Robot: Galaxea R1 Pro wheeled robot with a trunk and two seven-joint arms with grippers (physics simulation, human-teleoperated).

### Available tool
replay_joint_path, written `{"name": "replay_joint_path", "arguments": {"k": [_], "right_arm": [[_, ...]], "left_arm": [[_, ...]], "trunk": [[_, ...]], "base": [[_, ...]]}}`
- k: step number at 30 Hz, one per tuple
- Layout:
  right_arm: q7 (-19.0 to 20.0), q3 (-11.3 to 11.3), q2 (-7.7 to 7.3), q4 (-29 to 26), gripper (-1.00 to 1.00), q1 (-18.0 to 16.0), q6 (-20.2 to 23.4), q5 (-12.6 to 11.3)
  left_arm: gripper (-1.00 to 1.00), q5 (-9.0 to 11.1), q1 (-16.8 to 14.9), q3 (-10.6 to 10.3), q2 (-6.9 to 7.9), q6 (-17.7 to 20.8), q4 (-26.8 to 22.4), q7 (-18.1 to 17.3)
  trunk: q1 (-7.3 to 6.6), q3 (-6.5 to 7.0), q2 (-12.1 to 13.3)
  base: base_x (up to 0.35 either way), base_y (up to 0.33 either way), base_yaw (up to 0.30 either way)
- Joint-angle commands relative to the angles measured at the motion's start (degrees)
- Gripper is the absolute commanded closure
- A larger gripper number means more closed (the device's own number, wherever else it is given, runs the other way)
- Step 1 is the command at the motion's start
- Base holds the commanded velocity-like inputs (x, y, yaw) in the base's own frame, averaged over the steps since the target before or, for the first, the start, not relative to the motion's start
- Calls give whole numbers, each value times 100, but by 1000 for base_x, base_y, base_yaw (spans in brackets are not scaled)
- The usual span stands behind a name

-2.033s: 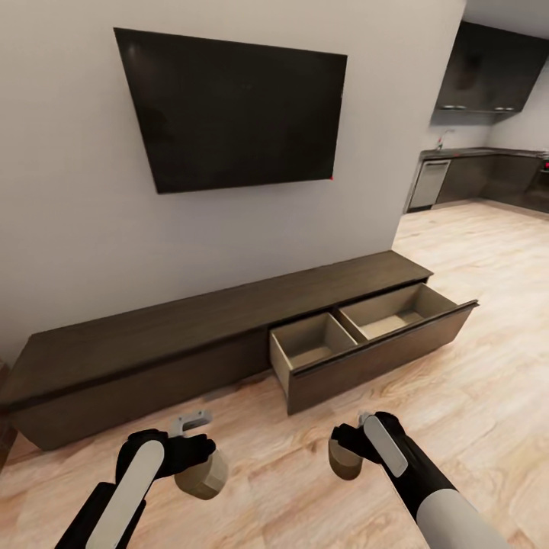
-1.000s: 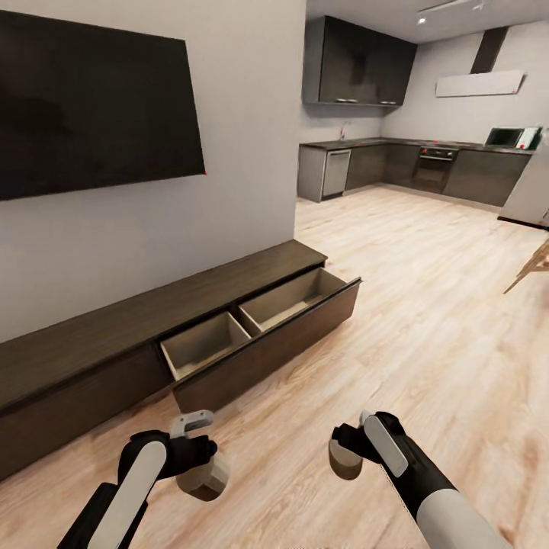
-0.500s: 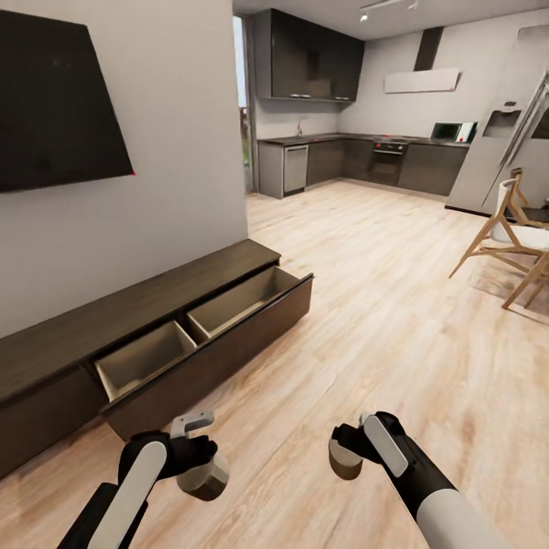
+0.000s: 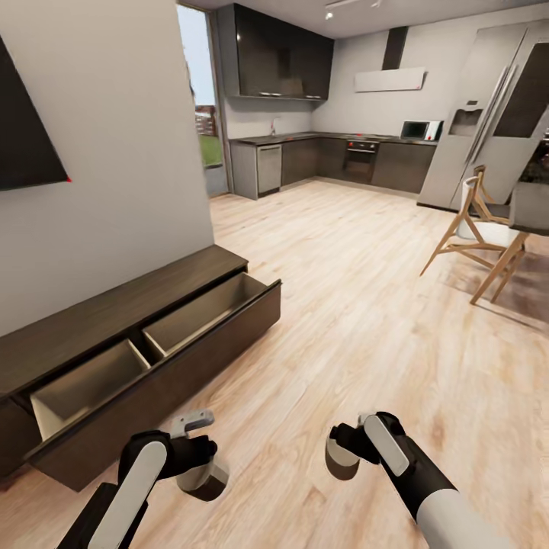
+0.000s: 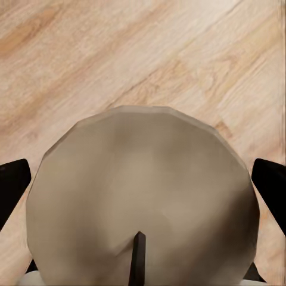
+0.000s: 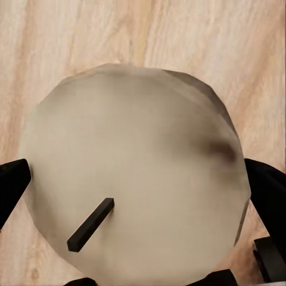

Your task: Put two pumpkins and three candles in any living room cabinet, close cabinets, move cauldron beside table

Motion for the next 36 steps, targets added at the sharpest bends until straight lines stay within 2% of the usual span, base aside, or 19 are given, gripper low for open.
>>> {"name": "replay_joint_path", "arguments": {"k": [1,18,36], "right_arm": [[-63,31,-8,-8,100,-5,-4,-74],[-63,32,-8,-8,100,-5,-11,-95],[-65,32,-8,-15,100,-5,-6,-95]], "left_arm": [[100,57,-5,-9,4,4,-7,59],[100,62,-3,-18,4,4,-7,59],[100,53,-4,-18,4,-1,-6,59]], "trunk": [[2,-5,-2],[2,-5,-2],[2,-5,-2]], "base": [[237,-266,-274],[239,-263,-268],[261,-213,-16]]}}
